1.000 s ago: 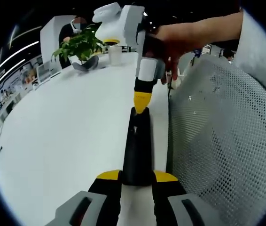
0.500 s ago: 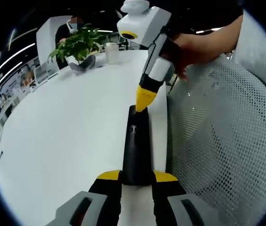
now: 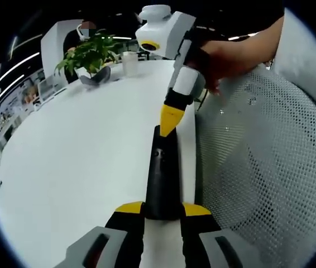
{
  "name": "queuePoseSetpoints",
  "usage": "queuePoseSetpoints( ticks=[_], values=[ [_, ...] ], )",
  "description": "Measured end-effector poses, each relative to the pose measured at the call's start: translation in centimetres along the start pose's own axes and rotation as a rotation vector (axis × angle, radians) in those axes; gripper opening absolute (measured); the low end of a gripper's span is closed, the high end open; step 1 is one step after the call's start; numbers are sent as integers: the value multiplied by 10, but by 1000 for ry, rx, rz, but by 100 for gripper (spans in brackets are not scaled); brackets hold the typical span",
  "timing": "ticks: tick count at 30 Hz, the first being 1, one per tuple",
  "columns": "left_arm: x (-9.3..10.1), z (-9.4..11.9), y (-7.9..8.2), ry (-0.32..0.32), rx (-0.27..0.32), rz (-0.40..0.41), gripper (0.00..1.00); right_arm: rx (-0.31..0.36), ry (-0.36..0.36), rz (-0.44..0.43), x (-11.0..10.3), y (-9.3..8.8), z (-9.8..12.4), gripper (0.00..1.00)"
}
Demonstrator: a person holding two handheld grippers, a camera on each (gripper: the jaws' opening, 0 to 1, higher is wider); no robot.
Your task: Press the specified remote control buttons in sequence, fully releasing each button before pressing the next.
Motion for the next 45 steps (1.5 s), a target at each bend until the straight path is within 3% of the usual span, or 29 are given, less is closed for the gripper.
queuePoseSetpoints(
  ticks=[9,19,21,25,36,45],
  values=[
    [1,0,0,1,3,6,24,-3,-25,40,0,0,0,0],
    [1,1,0,-1,8,13,24,-7,-2,-12,2,1,1,0],
    [1,0,0,0,16,23,24,46,-21,8,2,6,0,0],
    [1,0,0,0,16,2,24,83,46,-2,-4,12,0,0],
    [1,0,0,-1,17,-2,24,30,29,72,-10,7,-9,0],
    [1,0,-1,-3,19,7,24,29,32,48,-7,6,-8,0]
  ],
)
Point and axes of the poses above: the point that each gripper's makers call its tool centre point, and the gripper's own axes: z roughly backward along the fingers, x roughly to its right, y roughly out of its top, the point moved 6 cm from there along z, roughly backward along the fingers, and after that the axes turned 5 degrees about z, right-handed, at the moved point
